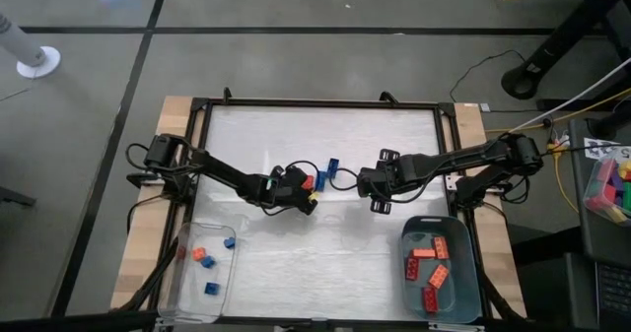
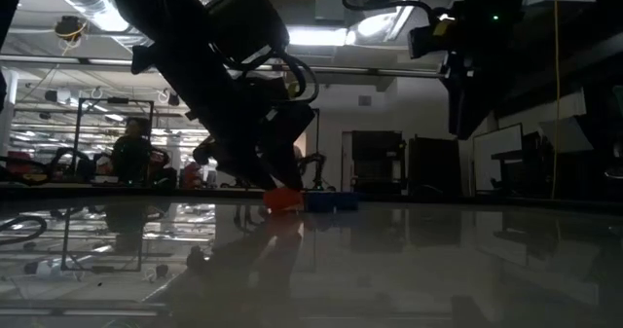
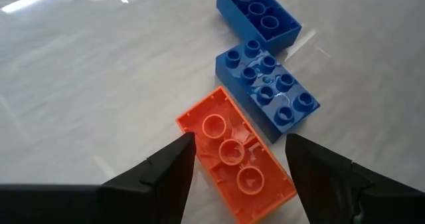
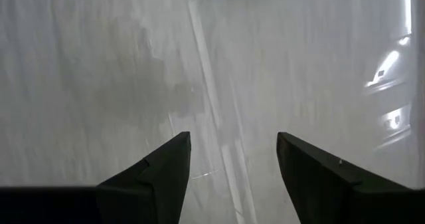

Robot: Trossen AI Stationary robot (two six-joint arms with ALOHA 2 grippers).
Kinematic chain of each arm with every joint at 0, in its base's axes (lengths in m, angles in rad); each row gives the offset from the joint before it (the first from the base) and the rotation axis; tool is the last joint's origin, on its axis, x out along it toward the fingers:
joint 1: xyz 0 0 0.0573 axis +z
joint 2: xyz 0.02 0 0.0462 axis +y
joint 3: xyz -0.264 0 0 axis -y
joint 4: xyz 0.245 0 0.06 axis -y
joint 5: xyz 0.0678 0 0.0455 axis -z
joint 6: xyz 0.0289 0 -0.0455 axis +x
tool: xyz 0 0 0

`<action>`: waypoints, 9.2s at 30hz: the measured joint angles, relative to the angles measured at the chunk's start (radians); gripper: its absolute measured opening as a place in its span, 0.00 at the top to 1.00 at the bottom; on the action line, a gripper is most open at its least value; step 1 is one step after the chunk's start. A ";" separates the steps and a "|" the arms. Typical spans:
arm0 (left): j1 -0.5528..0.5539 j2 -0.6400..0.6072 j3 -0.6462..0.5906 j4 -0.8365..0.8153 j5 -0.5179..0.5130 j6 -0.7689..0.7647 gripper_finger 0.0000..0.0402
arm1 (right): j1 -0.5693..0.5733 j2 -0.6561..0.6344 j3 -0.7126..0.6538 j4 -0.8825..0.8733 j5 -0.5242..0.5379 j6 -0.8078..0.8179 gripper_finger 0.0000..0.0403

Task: Sort blocks by size
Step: Put the large orange game piece into the blue bin, then put the large blue game piece into the blue bin

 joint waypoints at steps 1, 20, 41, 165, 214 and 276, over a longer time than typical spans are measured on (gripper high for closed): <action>0.000 -0.002 0.000 0.001 0.000 0.005 0.44 | 0.000 0.000 0.000 0.000 0.000 0.000 0.45; 0.000 -0.006 0.072 -0.040 0.005 0.080 0.44 | 0.000 0.000 0.000 0.023 0.000 -0.001 0.45; -0.011 -0.006 0.072 -0.147 0.007 -0.105 0.44 | 0.000 0.000 0.000 0.027 0.000 -0.001 0.45; 0.092 -0.043 0.072 0.270 0.196 0.608 0.52 | 0.629 0.122 0.385 -0.517 -0.231 0.805 0.71; 0.178 0.093 0.072 0.243 0.368 0.407 0.52 | 0.707 0.130 0.380 -0.323 0.565 0.939 0.66; 0.092 -0.273 0.072 -0.416 0.322 0.631 0.52 | 0.025 0.360 -0.011 0.778 0.069 0.782 0.66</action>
